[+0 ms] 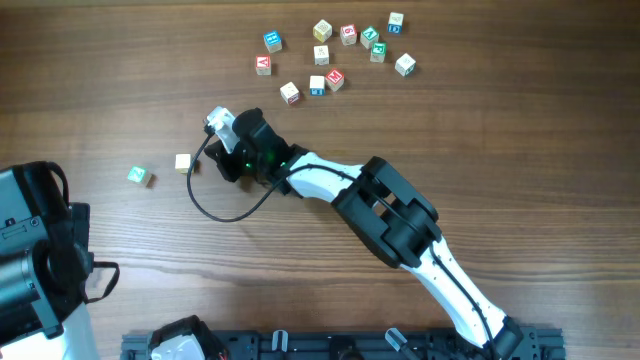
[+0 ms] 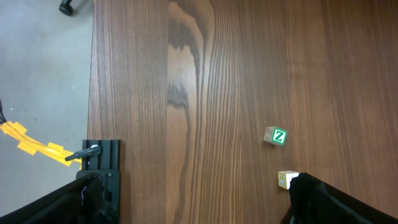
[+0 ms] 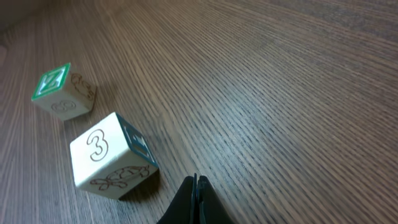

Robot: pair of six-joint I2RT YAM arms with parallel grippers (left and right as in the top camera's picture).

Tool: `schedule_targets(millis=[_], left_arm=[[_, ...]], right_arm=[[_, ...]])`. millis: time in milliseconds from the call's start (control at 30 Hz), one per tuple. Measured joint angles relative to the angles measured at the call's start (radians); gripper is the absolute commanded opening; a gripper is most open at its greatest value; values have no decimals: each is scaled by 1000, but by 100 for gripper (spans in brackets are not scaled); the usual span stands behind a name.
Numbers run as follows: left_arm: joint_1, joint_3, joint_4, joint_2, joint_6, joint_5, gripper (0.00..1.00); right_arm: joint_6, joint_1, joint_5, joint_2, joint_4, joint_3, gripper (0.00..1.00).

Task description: Form a circle

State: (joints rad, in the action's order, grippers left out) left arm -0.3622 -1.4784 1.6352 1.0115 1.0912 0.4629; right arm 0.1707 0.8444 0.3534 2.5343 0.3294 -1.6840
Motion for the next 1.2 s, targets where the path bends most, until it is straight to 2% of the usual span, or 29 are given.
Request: schedule_targets(millis=[433,733,1200], left_arm=[[0,0,0,0,0,0,100],[0,0,0,0,0,0,100],[0,0,0,0,0,0,100]], right_arm=[[138,31,-35,34,166,9,4],[200,36,-75,34,167,10,4],[140,32,74,34,173,10,4]])
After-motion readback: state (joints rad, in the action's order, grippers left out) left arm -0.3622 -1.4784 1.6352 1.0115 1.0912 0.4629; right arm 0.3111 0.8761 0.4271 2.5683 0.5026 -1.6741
